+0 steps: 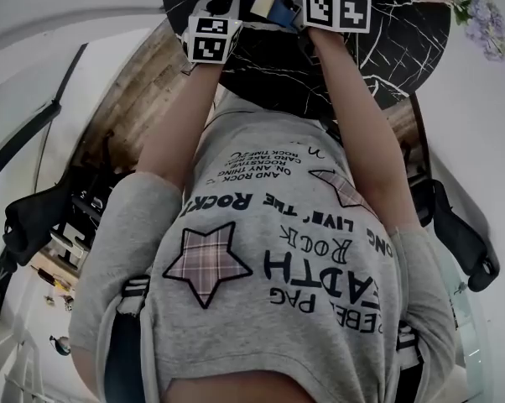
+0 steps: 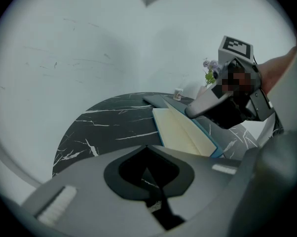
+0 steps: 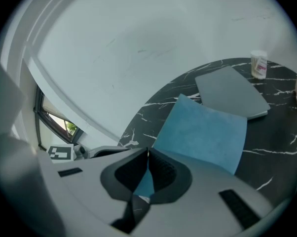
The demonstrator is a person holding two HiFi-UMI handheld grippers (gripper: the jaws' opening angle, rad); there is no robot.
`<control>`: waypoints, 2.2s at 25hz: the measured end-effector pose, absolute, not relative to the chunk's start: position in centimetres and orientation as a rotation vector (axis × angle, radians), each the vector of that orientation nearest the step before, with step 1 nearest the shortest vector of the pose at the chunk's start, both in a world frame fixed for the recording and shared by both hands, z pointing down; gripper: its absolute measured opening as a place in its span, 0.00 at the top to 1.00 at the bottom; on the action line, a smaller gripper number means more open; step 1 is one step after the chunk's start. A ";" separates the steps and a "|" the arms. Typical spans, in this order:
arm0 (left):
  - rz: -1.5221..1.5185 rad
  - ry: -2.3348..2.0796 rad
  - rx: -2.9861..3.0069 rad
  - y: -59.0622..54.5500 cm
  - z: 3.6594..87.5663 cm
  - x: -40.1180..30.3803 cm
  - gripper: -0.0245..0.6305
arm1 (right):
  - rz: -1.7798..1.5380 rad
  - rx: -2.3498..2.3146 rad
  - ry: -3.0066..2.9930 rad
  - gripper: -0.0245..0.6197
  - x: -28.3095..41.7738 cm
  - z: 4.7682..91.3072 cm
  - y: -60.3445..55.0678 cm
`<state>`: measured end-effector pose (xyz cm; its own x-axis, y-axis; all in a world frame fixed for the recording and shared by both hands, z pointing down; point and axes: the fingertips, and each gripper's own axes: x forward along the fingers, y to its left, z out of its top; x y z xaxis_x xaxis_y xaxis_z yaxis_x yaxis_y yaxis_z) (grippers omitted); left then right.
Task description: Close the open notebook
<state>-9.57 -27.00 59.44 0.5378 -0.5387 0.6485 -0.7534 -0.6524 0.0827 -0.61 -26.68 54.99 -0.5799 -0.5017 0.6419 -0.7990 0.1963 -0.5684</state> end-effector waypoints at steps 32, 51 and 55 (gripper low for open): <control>0.734 -1.093 2.341 -26.3 59.0 -12.6 0.95 | 1.463 1.106 -2.034 0.94 -2.7 60.4 -28.1; 0.702 -1.027 2.481 -25.5 54.8 -8.1 0.95 | 1.358 1.183 -2.217 0.94 0.1 53.0 -28.4; 0.672 -1.035 2.538 -25.6 52.8 -7.1 0.95 | 1.306 1.215 -2.254 0.94 1.3 51.0 -28.0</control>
